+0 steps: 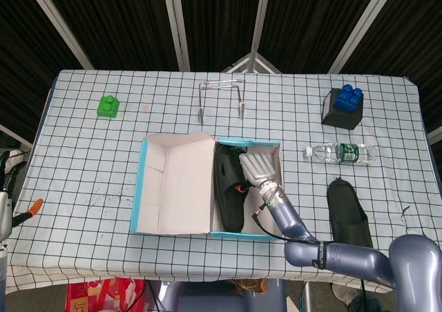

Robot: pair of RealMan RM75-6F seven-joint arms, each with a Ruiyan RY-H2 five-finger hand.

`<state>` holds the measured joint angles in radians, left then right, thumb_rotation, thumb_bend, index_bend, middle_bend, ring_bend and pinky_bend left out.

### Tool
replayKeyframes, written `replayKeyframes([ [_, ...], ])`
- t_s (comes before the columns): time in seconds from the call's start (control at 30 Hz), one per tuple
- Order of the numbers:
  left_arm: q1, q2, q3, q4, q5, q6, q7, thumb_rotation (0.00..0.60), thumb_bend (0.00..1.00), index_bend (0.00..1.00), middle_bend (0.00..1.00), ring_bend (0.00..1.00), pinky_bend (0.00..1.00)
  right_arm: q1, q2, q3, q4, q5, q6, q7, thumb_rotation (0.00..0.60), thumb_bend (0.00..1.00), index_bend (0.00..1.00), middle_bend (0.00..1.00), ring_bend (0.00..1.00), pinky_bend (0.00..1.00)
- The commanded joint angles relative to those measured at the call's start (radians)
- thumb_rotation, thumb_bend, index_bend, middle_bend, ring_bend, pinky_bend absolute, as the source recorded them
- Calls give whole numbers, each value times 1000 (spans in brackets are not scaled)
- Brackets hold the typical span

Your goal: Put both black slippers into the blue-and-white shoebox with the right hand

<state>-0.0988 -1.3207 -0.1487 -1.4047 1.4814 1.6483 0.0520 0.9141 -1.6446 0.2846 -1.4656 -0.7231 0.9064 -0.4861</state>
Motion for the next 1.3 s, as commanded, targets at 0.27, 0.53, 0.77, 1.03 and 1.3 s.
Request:
replayKeyframes([
  [0.27, 3, 6, 1, -10, -1, 1, -2, 600, 227, 196, 0, 0, 117, 22, 60, 1, -89, 48, 74, -92, 600, 4, 203, 247, 1000, 1000],
  [0.53, 5, 12, 0, -18, -2, 2, -8, 600, 227, 196, 0, 0, 117, 37, 135, 1, -183, 110, 116, -169, 600, 4, 200, 247, 1000, 1000],
  [0.77, 6, 16, 5, -26, 4, 2, -8, 600, 227, 196, 0, 0, 117, 26, 227, -7, -294, 146, 172, -212, 600, 4, 199, 247, 1000, 1000],
  [1.03, 10, 20, 9, -38, 15, 11, 5, 600, 227, 195, 0, 0, 117, 11, 339, -7, -419, 173, 207, -230, 600, 4, 199, 247, 1000, 1000],
  [1.3, 10, 22, 7, -39, 11, 9, 5, 600, 227, 194, 0, 0, 117, -69, 582, -57, -556, 169, 267, -255, 600, 4, 199, 247, 1000, 1000],
])
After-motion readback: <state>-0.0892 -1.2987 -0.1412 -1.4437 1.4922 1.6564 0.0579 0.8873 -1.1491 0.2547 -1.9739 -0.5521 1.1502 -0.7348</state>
